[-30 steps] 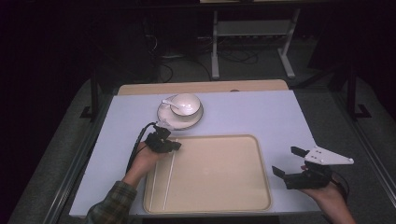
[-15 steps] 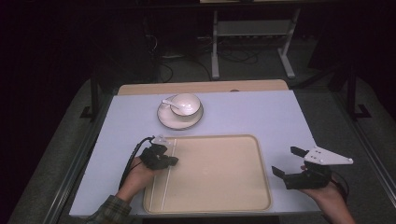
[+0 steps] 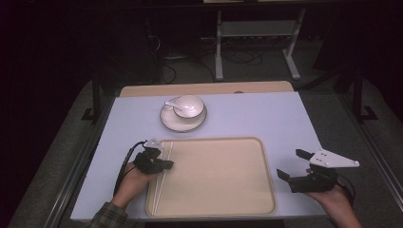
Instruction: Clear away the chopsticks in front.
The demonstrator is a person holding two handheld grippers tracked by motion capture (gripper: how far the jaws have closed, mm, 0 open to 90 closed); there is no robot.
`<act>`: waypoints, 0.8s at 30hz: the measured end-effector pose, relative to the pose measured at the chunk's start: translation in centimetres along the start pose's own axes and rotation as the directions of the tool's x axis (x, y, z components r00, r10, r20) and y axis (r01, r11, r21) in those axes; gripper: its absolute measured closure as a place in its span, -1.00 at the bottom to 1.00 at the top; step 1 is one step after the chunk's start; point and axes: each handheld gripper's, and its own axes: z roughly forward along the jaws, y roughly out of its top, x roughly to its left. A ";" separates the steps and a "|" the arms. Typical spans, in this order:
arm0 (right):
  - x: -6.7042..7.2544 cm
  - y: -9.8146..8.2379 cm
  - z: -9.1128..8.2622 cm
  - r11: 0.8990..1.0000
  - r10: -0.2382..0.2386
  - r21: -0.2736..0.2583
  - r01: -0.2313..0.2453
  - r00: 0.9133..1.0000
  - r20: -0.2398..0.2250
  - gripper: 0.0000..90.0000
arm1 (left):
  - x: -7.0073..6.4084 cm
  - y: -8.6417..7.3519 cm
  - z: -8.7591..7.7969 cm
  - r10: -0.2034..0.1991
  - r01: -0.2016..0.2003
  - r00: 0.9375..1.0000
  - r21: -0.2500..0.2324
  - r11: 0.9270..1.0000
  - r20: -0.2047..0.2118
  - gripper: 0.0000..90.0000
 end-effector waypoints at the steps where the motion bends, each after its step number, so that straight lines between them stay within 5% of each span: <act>1: 0.0 0.0 0.0 1.000 0.000 -0.001 0.000 1.000 0.000 -0.97 | 0.1 0.0 -0.1 -0.002 0.002 1.000 0.001 1.000 -0.003 0.98; 24: 0.0 0.0 0.0 1.000 -0.003 0.002 0.003 1.000 0.001 -0.97 | 1.3 -0.2 -0.7 -0.020 0.020 1.000 0.020 1.000 -0.012 0.97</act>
